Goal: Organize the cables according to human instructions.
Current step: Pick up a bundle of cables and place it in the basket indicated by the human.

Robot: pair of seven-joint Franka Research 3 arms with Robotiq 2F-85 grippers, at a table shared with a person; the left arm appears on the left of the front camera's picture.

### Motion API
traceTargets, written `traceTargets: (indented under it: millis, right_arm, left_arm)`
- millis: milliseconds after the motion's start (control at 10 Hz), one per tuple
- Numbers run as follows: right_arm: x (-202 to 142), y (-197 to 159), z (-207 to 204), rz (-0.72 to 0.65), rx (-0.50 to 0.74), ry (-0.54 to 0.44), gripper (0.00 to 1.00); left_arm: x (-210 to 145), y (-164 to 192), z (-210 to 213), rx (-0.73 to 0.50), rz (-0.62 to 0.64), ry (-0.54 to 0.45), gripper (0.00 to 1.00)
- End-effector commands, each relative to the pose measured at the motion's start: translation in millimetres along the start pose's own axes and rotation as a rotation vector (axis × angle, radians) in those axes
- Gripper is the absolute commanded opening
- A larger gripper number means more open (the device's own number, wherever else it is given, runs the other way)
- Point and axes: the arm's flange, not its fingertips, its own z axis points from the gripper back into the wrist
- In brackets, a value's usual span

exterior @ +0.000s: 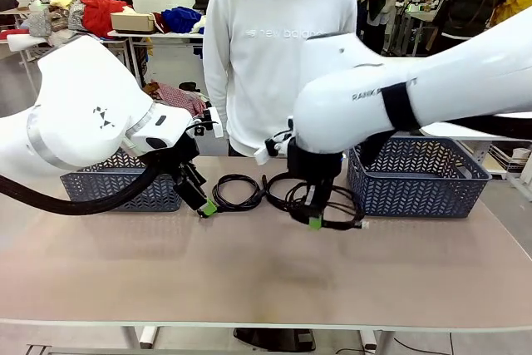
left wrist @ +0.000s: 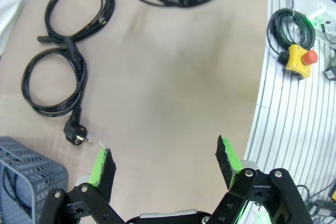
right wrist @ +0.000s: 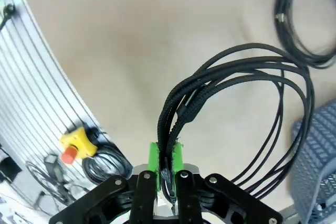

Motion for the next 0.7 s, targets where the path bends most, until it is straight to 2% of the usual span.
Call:
traceTargets:
  millis: [0,200,600]
  right_arm:
    - [-14,-28,27,0.048,-0.064,-0.015,0.00]
    - [-24,-56,47,0.051,-0.132,-0.025,0.00]
    - [-46,-131,67,0.082,-0.174,0.001,0.00]
  left_arm:
    - [-2,-1,0,0.005,0.003,0.000,1.00]
    - [-2,-1,0,0.005,0.003,0.000,1.00]
    - [-2,-1,0,0.005,0.003,0.000,1.00]
